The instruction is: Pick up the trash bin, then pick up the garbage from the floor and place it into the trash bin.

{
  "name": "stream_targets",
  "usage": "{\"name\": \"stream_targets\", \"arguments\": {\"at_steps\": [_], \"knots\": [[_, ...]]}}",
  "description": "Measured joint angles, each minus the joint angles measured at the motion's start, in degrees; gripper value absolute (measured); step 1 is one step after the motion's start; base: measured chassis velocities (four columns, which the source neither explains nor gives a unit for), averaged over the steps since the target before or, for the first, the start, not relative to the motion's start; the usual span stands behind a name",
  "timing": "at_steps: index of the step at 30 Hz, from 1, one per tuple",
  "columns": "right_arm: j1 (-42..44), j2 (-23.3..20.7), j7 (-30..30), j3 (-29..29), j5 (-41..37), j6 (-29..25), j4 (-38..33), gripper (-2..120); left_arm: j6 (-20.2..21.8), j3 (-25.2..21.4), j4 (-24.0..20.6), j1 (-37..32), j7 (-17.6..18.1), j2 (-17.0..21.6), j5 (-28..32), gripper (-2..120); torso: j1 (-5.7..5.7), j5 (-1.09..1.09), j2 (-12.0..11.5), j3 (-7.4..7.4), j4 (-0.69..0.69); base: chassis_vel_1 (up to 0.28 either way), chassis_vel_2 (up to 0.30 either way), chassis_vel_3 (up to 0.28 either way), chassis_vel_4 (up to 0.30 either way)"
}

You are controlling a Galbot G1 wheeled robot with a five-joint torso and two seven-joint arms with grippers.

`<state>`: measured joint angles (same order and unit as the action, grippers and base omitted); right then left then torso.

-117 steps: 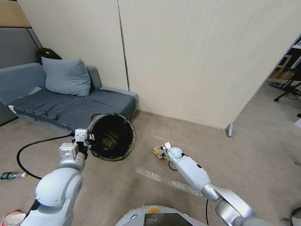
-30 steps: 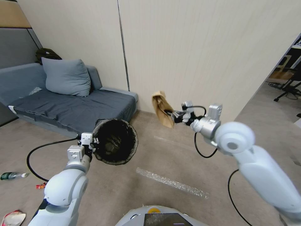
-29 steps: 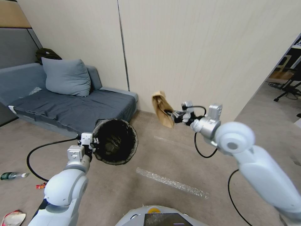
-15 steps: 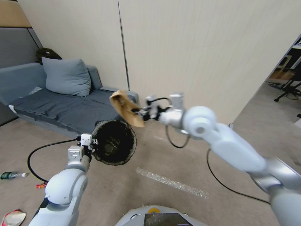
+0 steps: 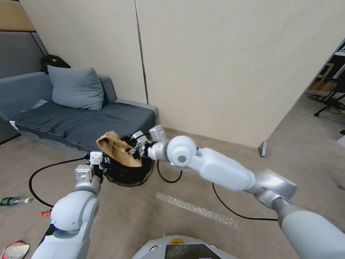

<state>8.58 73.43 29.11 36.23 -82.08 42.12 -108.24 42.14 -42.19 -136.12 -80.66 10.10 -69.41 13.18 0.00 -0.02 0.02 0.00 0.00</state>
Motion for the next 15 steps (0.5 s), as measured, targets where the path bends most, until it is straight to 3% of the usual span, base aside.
{"name": "stream_targets", "arguments": {"at_steps": [6,11,15], "knots": [[0.8,0.1,0.3,0.3,1.2,0.0,0.8,3,0.0,-0.3,0.0,-0.2,0.0,0.2,0.3,1,0.00,0.01,0.0,0.00,-0.01,0.000,0.000,0.000,0.000],[1.1,0.2,0.6,0.3,2.3,0.0,1.1,23,0.0,-0.3,0.0,-0.5,0.1,0.2,0.4,0,0.00,0.01,0.0,0.00,-0.01,0.000,0.000,0.000,0.000],[0.8,0.1,0.6,0.2,2.4,0.0,1.1,34,0.0,-0.3,0.0,-0.5,0.1,0.1,0.3,0,0.00,0.01,0.0,0.00,-0.01,0.000,0.000,0.000,0.000]]}}
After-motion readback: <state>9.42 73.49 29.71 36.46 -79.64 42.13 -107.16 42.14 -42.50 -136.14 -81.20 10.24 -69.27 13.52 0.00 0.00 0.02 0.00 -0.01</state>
